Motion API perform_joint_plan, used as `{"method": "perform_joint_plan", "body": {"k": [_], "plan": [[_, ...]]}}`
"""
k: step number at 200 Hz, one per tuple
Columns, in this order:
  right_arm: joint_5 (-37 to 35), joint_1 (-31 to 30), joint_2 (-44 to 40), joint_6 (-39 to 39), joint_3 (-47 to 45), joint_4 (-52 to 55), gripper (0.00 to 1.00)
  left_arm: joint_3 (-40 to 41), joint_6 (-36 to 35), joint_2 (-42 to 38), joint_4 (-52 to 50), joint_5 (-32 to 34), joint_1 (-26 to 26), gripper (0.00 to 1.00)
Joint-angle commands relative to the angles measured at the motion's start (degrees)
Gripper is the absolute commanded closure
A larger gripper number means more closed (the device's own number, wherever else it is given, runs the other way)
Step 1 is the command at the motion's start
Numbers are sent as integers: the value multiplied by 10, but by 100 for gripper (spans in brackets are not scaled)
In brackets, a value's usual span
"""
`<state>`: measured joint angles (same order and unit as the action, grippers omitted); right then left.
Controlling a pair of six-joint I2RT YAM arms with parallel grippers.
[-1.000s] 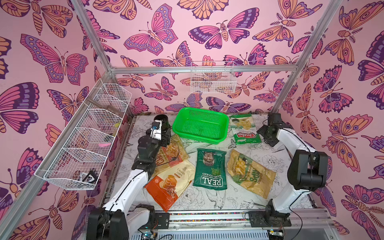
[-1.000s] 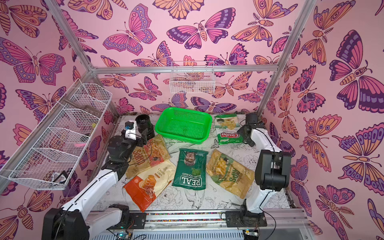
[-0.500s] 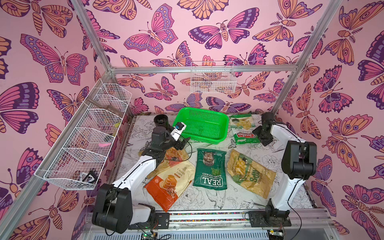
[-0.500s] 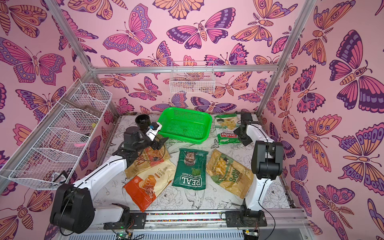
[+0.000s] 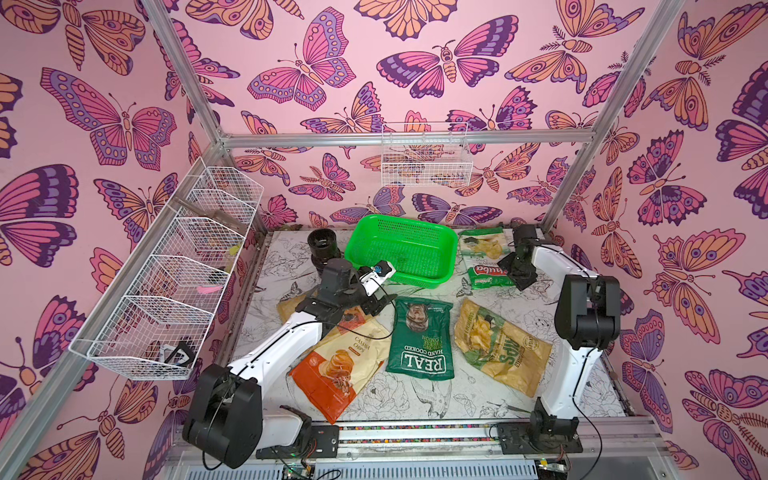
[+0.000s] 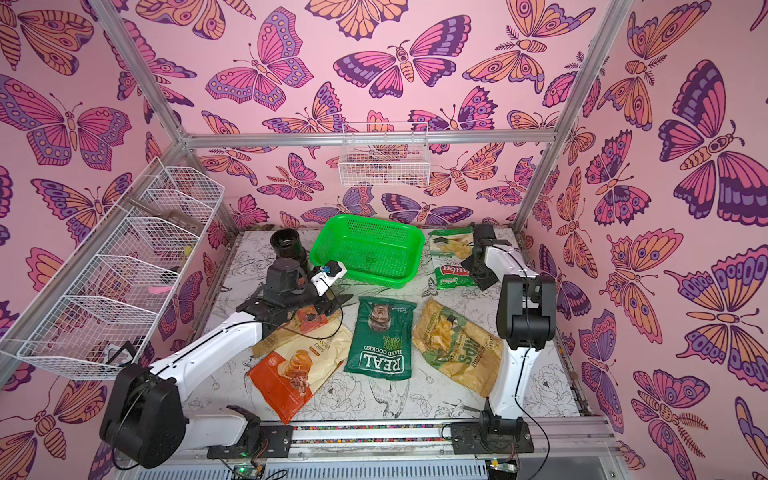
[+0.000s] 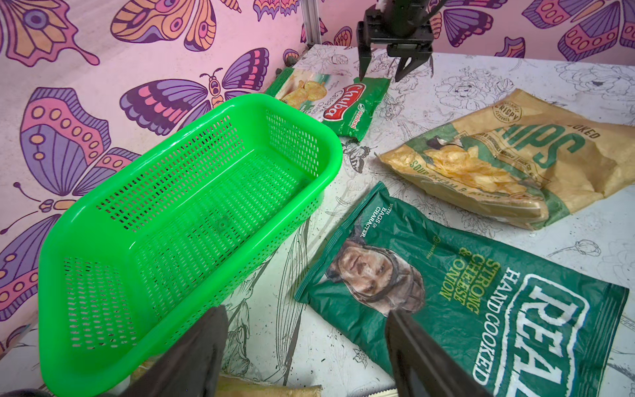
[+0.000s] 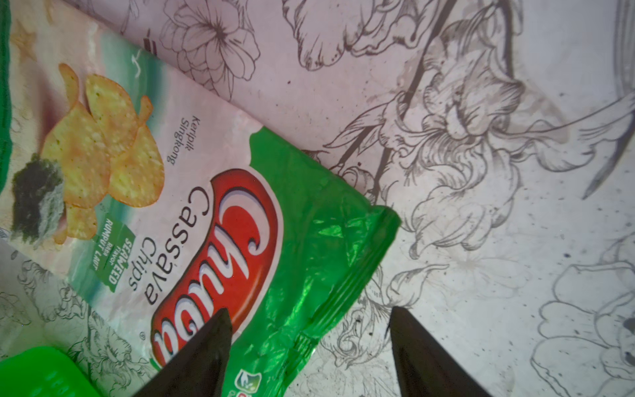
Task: Put the potato chips into the basket
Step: Pick up the potato chip from the center of the board.
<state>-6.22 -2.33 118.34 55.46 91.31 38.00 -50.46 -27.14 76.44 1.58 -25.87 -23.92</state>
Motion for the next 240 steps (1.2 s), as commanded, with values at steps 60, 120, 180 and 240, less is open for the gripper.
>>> {"method": "perform_joint_plan", "body": {"k": [60, 120, 180, 240], "plan": [[15, -36, 69, 14, 18, -29, 42, -11, -50, -1, -52, 65, -46, 21], [-12, -35, -5, -7, -50, -64, 100, -11, -71, -3, -69, 120, -81, 23], [-63, -38, -126, -51, -93, -73, 100, -15, -46, -30, -42, 236, -78, 28], [-134, -87, -248, -179, -137, -135, 100, -10, -43, -20, -4, 321, -70, 26]]}}
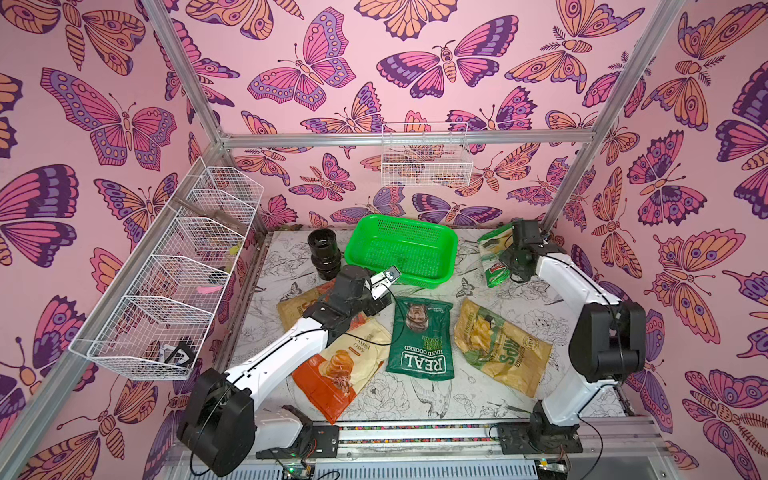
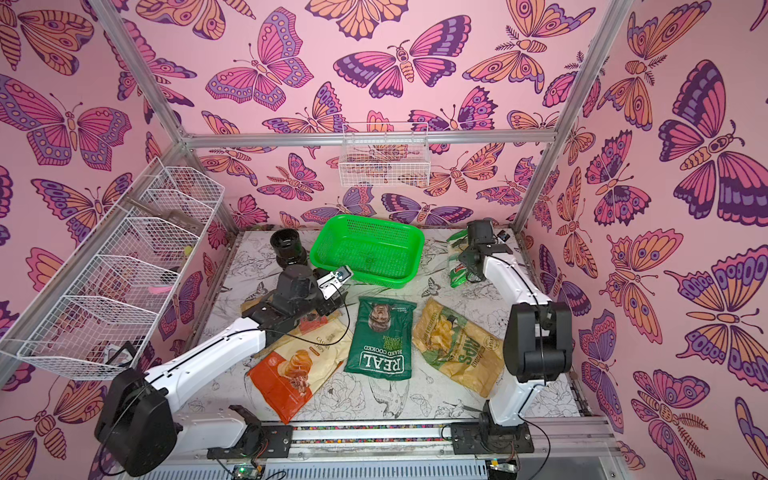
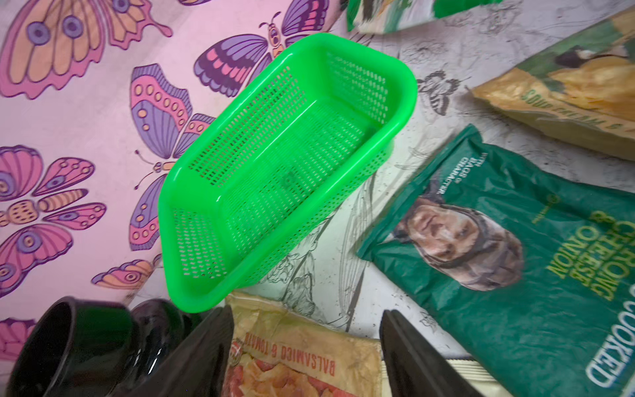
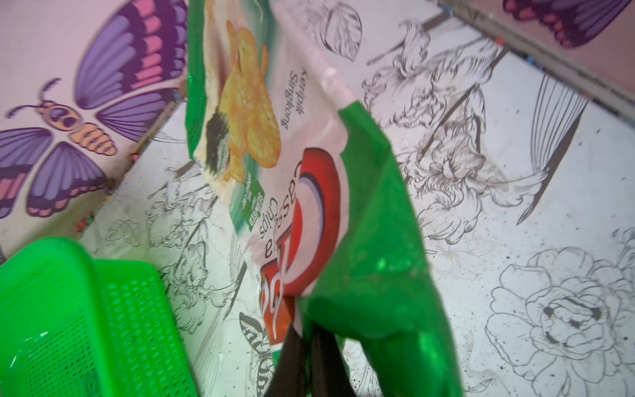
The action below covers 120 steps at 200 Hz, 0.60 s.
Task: Put the potato chips into the basket
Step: Pick up the potato chip from the center of the board, then place the potato chip in the basket.
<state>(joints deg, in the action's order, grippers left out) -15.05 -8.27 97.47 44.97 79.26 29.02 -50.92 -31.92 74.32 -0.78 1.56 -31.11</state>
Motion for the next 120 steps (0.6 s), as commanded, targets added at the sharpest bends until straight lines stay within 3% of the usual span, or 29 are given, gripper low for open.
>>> {"method": "perform_joint_plan", "body": {"k": [1, 58, 99, 120], "plan": [[-46, -29, -40, -76, -16, -46, 100, -5, 5, 1, 20, 48, 2, 26], [-142, -147, -103, -194, 23, -80, 100, 19, -5, -9, 76, 111, 4, 25], [-163, -215, -106, -239, 35, -115, 100, 34, -12, -44, 135, 180, 16, 24], [-137, -234, -88, -252, 39, -138, 100, 43, -16, -54, 161, 202, 21, 23]]}}
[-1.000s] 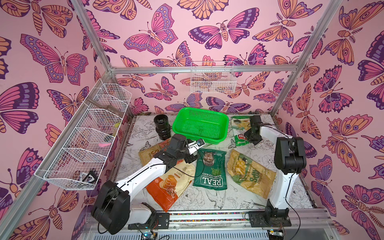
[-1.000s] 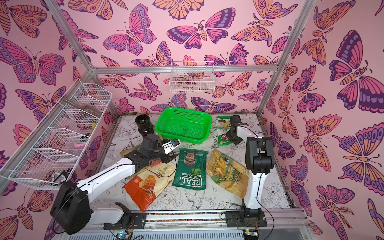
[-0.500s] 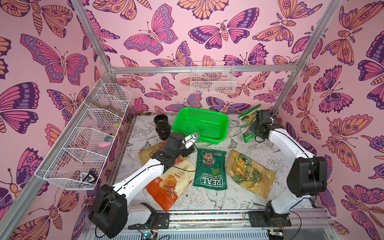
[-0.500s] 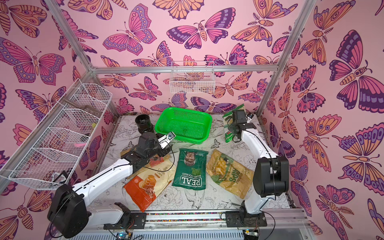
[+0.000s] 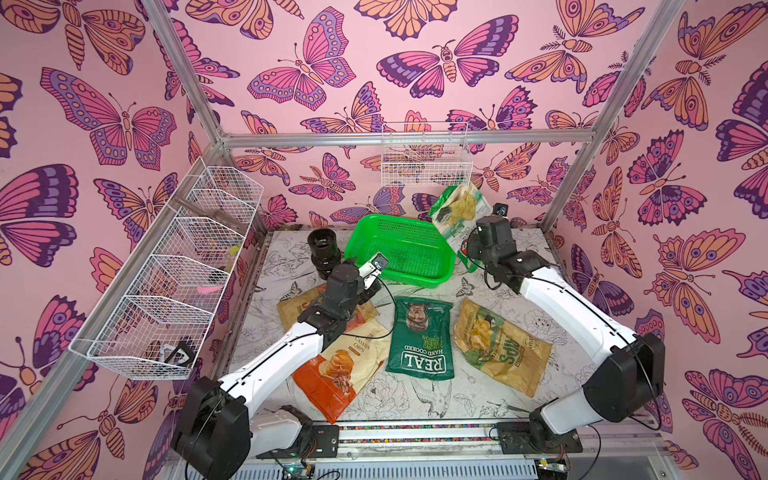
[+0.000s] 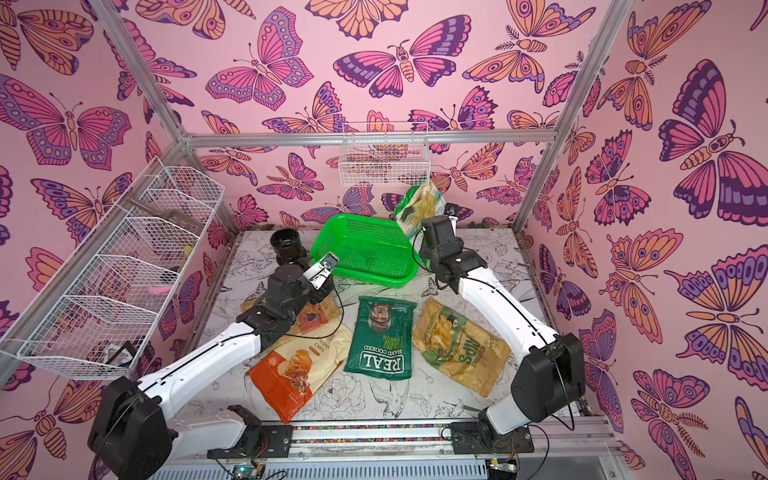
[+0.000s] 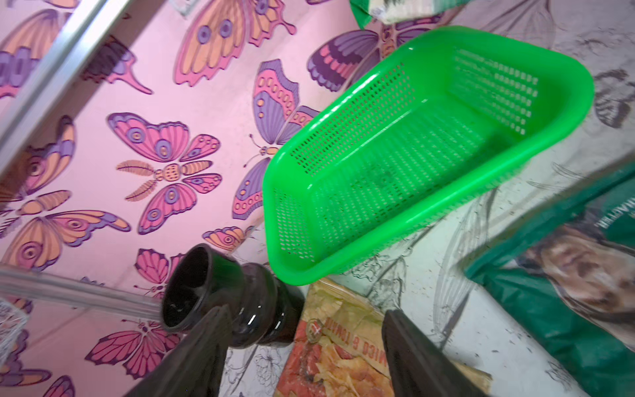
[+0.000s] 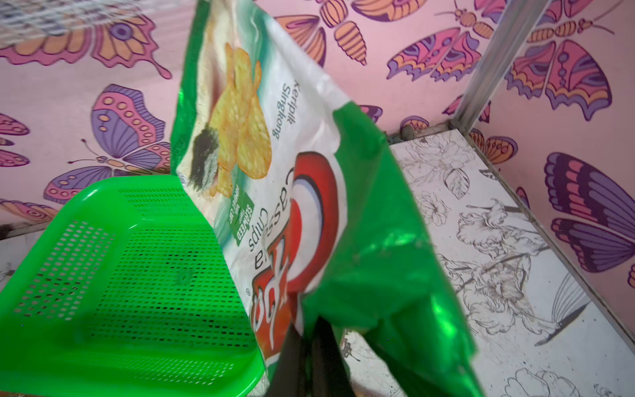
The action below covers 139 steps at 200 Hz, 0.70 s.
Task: Put the potato chips into the basket
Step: Place the potato chip in the basket.
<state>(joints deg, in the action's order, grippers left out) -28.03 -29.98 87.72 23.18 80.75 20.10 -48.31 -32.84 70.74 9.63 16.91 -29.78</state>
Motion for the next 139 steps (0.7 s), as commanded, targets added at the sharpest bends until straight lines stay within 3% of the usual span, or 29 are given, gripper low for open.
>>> {"method": "perform_joint_plan", "body": {"k": [1, 24, 73, 107, 139], "plan": [[-4, -17, 11, -33, 26, -49, 100, 17, -7, -18, 58, 50, 8, 23], [74, -20, 63, -8, 56, -41, 100, 26, -6, -26, 83, 66, 14, 23], [160, -21, 159, 60, 130, 0, 100, 38, -22, -30, 116, 93, 14, 23], [232, -21, 249, 48, 242, 73, 100, 40, -21, -38, 116, 90, 15, 22], [318, -14, 364, 11, 405, 198, 100, 41, -29, -39, 116, 95, 14, 22]]}}
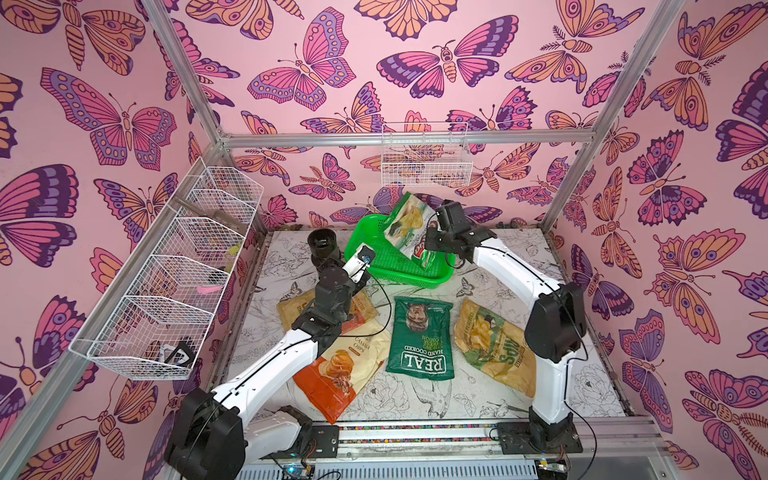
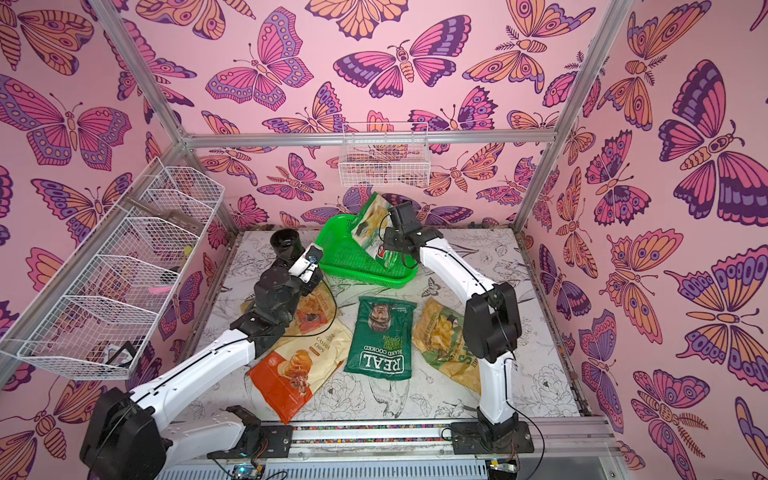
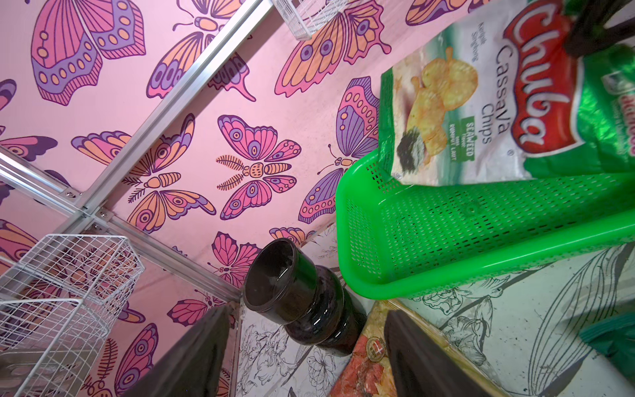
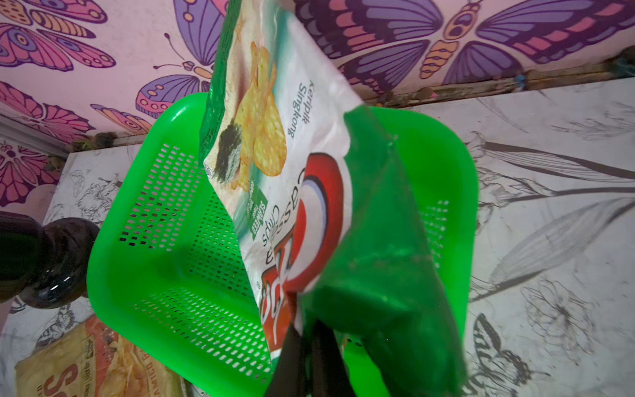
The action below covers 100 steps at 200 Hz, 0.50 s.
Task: Put the potato chips into the basket
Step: Place the potato chip in the basket.
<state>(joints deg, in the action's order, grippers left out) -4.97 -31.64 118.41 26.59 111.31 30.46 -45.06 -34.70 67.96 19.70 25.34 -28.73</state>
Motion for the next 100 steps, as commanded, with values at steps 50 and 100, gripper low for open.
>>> {"method": "perform_joint_plan", "body": {"k": [50, 100], "plan": [[203, 15, 149, -43, 222, 198, 100, 10, -16, -16, 17, 15, 4, 22], [295, 61, 176, -84, 228, 205, 100, 11, -13, -10, 18, 13, 3, 22]]}}
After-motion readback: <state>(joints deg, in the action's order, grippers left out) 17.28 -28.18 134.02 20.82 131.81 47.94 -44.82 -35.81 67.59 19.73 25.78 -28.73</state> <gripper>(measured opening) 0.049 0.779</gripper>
